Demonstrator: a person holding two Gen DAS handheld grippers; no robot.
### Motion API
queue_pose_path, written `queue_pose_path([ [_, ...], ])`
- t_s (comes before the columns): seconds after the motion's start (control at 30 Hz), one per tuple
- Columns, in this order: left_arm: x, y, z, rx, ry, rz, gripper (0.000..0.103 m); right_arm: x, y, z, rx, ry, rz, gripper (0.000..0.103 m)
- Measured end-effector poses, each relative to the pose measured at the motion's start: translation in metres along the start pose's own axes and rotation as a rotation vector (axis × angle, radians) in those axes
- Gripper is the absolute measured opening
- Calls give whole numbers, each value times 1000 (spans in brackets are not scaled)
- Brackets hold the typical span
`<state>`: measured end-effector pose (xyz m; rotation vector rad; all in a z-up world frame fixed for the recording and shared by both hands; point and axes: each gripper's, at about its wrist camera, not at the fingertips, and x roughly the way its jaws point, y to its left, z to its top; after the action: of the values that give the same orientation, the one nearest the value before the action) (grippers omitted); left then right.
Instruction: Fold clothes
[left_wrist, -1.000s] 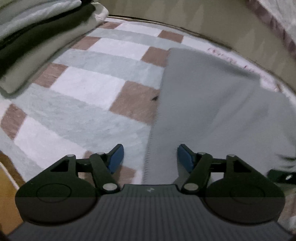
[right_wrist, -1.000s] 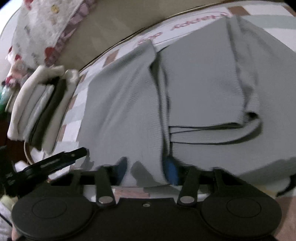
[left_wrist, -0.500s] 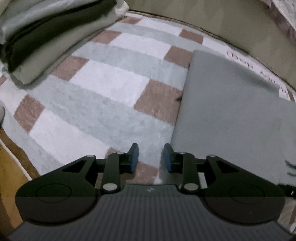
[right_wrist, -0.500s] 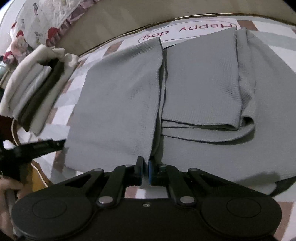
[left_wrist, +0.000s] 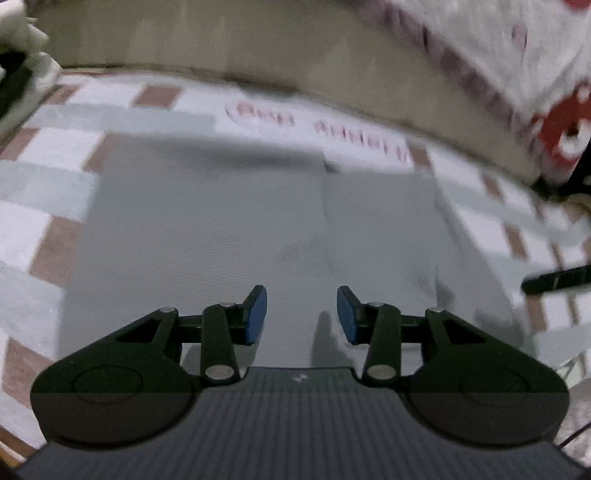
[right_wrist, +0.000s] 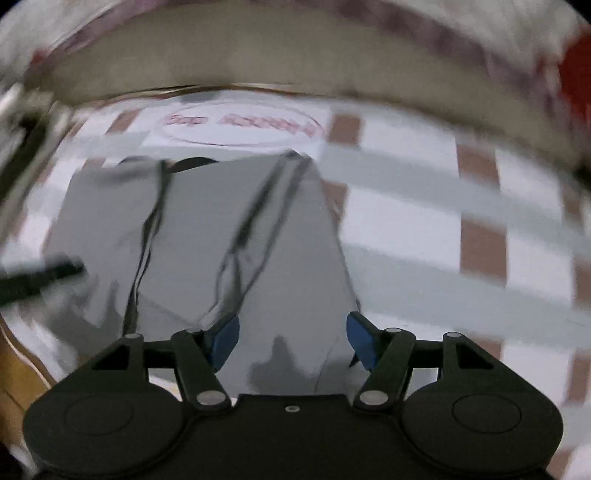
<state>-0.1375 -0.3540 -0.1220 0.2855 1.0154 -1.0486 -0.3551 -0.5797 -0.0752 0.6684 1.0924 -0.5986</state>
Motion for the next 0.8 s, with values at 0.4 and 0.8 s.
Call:
queue_pose_path([
  [0.4, 27, -11, -4, -103, -14, 232, 40, 22, -23, -103, 769, -230, 107, 70],
  [0.8, 14, 11, -14, -191, -120, 258, 23, 59, 35, -130, 852, -366, -13, 71],
])
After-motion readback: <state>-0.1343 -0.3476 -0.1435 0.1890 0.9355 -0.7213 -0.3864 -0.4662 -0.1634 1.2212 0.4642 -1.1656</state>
